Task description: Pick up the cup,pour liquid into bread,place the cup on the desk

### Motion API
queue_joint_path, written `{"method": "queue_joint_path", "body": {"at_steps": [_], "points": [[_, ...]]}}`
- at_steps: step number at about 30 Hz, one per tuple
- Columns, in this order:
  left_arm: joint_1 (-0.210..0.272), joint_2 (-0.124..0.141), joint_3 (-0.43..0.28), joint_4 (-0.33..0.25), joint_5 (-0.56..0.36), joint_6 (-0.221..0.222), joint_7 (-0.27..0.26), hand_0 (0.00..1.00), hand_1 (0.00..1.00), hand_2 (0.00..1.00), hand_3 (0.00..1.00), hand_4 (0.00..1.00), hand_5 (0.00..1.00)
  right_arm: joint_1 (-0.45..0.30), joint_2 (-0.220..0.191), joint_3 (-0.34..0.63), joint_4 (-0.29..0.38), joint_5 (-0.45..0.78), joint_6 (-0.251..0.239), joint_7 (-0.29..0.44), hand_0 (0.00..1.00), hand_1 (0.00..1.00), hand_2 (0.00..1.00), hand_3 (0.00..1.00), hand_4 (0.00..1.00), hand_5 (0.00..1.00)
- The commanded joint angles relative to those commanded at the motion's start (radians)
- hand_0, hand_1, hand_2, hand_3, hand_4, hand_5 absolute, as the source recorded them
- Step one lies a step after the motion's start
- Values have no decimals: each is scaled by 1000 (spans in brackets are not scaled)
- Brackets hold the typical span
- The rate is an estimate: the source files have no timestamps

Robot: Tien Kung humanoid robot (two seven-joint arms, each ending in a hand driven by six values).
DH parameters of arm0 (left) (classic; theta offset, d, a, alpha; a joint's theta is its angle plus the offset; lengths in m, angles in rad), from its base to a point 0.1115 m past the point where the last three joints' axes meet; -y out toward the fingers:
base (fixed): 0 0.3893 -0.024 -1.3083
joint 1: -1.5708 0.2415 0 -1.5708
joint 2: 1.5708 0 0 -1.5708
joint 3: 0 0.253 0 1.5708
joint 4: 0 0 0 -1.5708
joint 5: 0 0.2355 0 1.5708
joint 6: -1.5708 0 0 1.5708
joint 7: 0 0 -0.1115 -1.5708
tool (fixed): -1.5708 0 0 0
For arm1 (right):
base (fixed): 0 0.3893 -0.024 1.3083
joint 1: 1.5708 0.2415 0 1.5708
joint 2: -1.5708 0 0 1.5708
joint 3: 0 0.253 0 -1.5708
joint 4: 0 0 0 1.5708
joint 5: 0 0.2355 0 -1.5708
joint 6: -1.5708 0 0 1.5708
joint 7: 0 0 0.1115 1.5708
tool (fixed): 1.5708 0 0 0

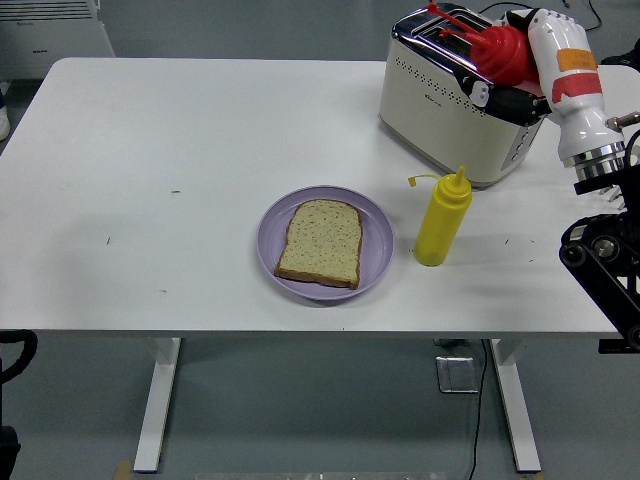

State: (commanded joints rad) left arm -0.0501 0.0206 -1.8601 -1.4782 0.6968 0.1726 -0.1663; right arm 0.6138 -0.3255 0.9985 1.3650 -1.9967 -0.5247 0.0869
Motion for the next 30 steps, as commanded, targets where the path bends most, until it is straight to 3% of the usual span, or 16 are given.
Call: {"method": "queue_joint_path", "body": {"at_steps": [8, 14, 22, 30], "points": [[0, -1, -5, 0, 0, 0, 0, 749, 758, 768, 666, 618, 998, 112, -15, -87, -48, -272, 53, -64, 2, 2, 118, 291, 807, 212], [1, -2, -7, 0, 0, 0, 0, 749, 758, 768, 666, 618, 998, 190, -27, -165, -76, -272, 88, -98, 2, 2, 122, 295, 795, 209], [0, -3, -9, 0, 0, -1, 0, 749, 757, 768, 666, 618, 998, 302, -68, -381, -97, -272, 144, -135, 2, 2, 128, 301, 788, 202], [1, -1, -15, 0, -1, 0, 0, 749, 757, 768, 666, 618, 998, 329, -98, -372, -99, -272, 153, -139, 2, 2, 130, 302, 776, 204]]}}
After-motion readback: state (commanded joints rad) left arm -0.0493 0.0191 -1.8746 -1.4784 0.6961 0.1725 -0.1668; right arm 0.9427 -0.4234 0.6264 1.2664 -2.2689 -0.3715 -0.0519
